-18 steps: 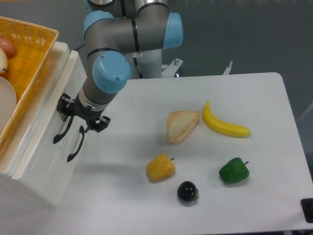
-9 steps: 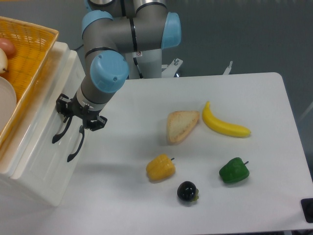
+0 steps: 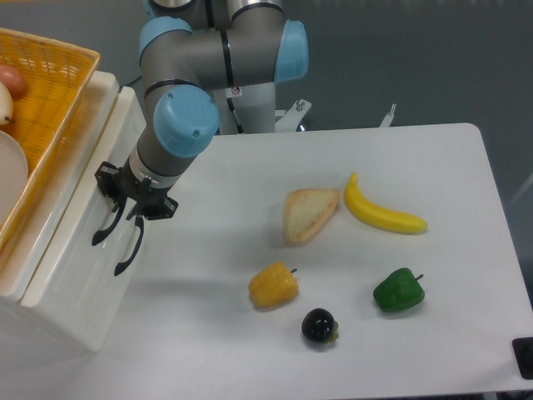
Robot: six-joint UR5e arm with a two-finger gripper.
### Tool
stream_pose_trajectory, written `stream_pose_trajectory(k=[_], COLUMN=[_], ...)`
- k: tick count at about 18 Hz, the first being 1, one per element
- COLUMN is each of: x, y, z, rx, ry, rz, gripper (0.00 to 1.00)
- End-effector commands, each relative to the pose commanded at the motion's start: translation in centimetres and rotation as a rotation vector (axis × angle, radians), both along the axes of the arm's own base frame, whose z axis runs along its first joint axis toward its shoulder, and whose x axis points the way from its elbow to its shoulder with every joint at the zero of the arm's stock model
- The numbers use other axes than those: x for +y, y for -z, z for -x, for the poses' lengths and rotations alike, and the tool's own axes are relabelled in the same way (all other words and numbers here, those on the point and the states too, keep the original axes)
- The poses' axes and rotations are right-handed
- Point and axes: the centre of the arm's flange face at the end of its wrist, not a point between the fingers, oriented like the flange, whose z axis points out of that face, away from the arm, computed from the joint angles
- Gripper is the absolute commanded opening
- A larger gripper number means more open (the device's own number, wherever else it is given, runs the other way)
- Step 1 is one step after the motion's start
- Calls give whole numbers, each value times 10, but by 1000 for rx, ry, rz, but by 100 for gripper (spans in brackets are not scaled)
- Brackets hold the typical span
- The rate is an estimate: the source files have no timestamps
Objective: Slide the top white drawer open
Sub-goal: 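Open the gripper and hook its finger into the upper drawer handle, then pull the upper drawer outward from the cabinet with the gripper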
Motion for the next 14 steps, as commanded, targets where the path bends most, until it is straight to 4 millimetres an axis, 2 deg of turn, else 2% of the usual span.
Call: stream_pose_trajectory(k=[14], x=[-1], y=[-1], z=[3], rx=[1], ry=[-6], rz=[-1], gripper=[21])
